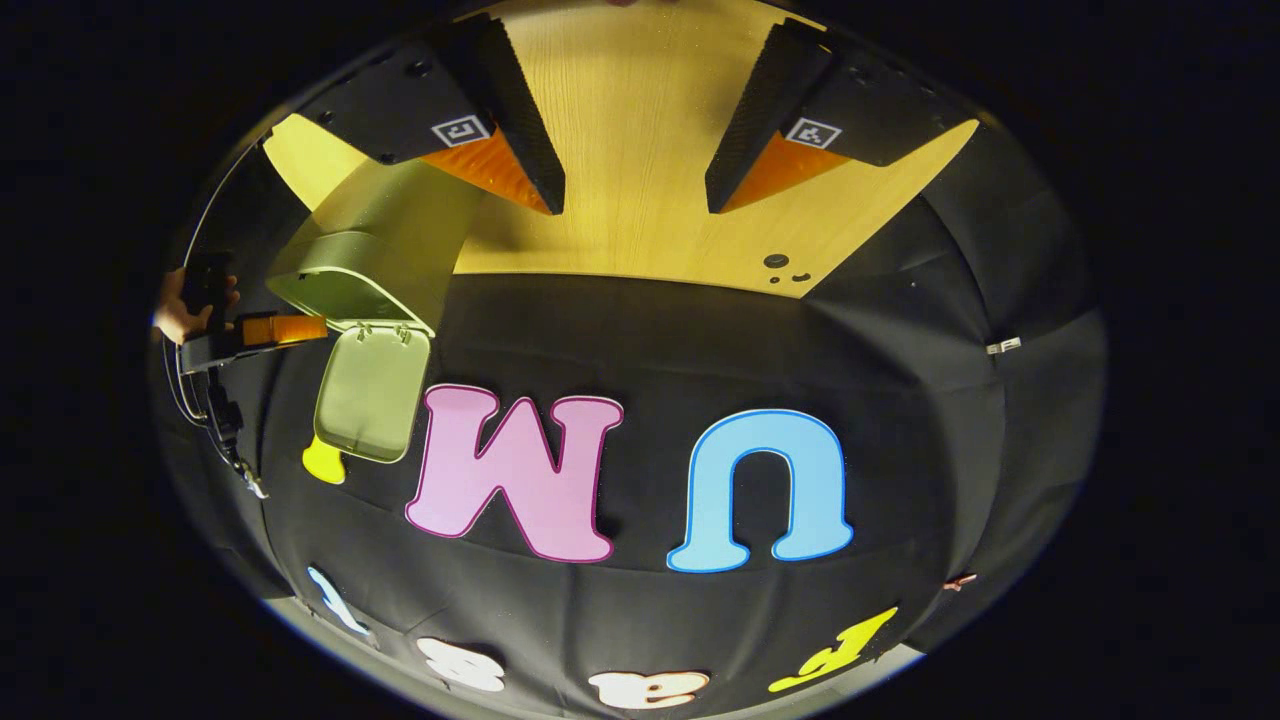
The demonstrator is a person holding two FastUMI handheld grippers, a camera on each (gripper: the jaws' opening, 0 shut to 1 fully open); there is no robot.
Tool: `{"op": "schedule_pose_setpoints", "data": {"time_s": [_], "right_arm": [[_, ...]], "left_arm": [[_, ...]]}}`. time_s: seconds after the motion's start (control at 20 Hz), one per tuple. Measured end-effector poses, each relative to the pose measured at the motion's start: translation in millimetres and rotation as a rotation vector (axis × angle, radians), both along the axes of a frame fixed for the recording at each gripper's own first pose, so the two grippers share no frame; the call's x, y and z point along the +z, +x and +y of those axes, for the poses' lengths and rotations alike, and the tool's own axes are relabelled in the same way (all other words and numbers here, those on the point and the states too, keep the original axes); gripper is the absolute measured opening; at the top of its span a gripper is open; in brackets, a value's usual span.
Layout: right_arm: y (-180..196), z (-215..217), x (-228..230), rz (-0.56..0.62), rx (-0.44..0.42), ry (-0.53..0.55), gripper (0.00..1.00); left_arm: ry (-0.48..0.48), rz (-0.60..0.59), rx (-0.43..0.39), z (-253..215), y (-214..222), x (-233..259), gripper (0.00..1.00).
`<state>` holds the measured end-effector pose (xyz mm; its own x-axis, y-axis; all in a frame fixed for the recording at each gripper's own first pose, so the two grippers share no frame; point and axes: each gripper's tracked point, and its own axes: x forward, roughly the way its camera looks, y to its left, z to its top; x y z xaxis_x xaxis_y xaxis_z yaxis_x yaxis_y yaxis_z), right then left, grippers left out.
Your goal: Press the lid of the desktop garbage bin to open it, pick up the crumpled paper on the desktop and throw it into the bin, then pick up the pop can on the desktop and drop it into the bin, and finally close the garbage bin lid.
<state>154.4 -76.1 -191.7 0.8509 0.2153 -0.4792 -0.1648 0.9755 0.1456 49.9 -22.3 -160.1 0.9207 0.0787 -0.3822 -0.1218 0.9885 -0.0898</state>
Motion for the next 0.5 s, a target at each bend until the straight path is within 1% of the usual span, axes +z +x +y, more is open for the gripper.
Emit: {"op": "schedule_pose_setpoints", "data": {"time_s": [0.15,0.3,0.5], "right_arm": [[3,0,34,-0.081,-0.013,0.006,0.92],[7,3,68,-0.149,-0.013,0.028,0.92],[25,-1,105,-0.226,-0.040,0.026,0.93]], "left_arm": [[-0.006,-0.009,-0.002,2,-6,4,0.92],[-0.021,-0.013,-0.008,2,-12,5,0.92],[-0.022,-0.016,-0.026,2,-17,6,0.91]]}}
